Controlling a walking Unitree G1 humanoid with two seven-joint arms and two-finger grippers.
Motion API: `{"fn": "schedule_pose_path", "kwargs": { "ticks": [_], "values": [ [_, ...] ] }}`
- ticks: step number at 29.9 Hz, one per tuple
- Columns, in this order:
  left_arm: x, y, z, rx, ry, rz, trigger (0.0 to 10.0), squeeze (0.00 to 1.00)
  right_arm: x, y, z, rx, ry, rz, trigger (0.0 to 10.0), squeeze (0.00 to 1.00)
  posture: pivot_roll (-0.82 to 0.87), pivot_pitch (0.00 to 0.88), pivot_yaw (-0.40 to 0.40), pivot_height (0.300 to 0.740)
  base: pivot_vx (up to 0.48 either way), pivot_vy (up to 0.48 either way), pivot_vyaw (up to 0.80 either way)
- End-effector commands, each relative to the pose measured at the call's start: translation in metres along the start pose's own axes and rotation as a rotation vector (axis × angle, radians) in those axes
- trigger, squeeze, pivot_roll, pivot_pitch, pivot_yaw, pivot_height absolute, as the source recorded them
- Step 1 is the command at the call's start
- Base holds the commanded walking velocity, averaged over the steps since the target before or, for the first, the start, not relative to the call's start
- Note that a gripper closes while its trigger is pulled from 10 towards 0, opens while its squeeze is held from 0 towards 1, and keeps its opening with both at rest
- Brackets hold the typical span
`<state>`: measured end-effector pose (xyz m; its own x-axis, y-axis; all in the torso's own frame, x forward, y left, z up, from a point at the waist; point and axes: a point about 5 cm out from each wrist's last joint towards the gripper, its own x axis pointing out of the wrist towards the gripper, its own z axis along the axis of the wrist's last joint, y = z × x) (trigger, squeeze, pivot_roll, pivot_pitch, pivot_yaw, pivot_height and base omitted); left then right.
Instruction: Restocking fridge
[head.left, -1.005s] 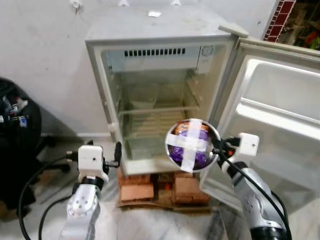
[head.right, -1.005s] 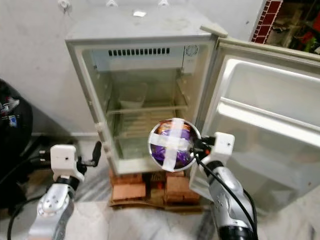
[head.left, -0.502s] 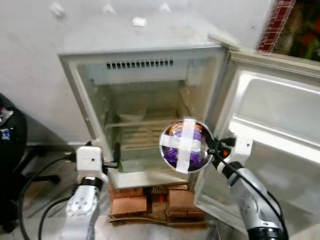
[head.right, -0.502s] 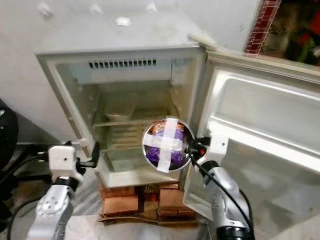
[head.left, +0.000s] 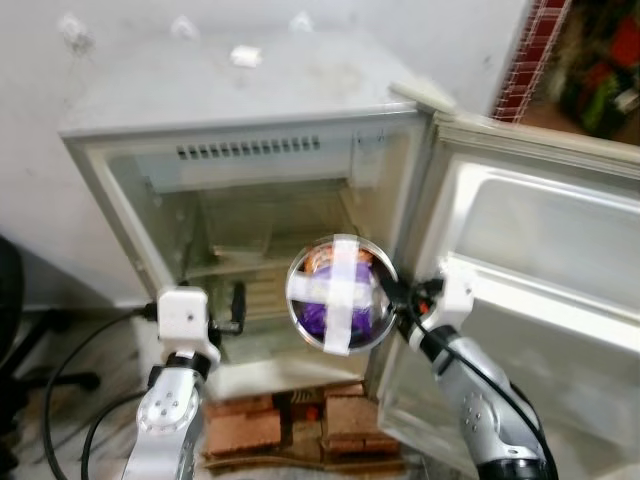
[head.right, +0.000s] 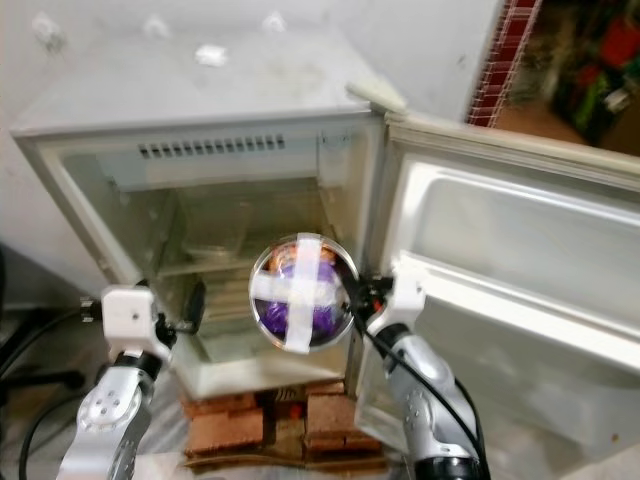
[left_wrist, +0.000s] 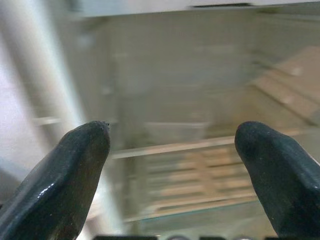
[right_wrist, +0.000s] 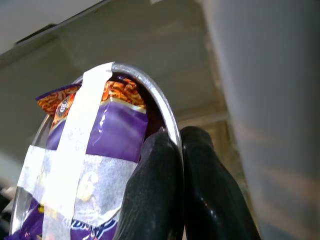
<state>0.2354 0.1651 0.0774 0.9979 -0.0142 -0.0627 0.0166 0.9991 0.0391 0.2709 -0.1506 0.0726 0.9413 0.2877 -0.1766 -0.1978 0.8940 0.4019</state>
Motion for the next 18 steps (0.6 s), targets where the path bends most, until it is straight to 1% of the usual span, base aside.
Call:
{"fn": "schedule_pose_path", "kwargs": {
  "ticks": [1,4,6,11,18],
  "values": [
    [-0.0011,0.0091,0.0012,0.017,0.003,0.023,10.0,0.00,0.0069,0.0024,0.0171,-0.020,-0.057,-0.007,10.0,0.00,0.09,0.000,-0.020,0.740,0.277,0.394,0.00],
    [-0.0007,0.0094,0.0017,0.018,-0.002,0.022,10.0,0.00,0.0071,0.0021,0.0168,-0.021,-0.054,-0.007,10.0,0.00,0.09,0.000,-0.021,0.740,0.276,0.394,0.00],
    [-0.0007,0.0094,0.0010,0.016,0.005,0.027,10.0,0.00,0.0072,0.0021,0.0169,-0.021,-0.053,-0.006,10.0,0.00,0.09,0.000,-0.021,0.740,0.000,0.285,0.00],
    [-0.0007,0.0068,-0.0001,0.018,0.011,0.025,10.0,0.00,0.0072,0.0016,0.0169,-0.022,-0.054,-0.008,10.0,0.00,0.09,0.000,-0.021,0.740,0.000,0.000,0.00],
    [0.0000,0.0071,-0.0008,0.025,0.019,0.029,10.0,0.00,0.0072,-0.0008,0.0170,-0.023,-0.054,-0.013,10.0,0.00,0.09,0.000,-0.017,0.740,0.000,0.000,0.00]
  ]
}}
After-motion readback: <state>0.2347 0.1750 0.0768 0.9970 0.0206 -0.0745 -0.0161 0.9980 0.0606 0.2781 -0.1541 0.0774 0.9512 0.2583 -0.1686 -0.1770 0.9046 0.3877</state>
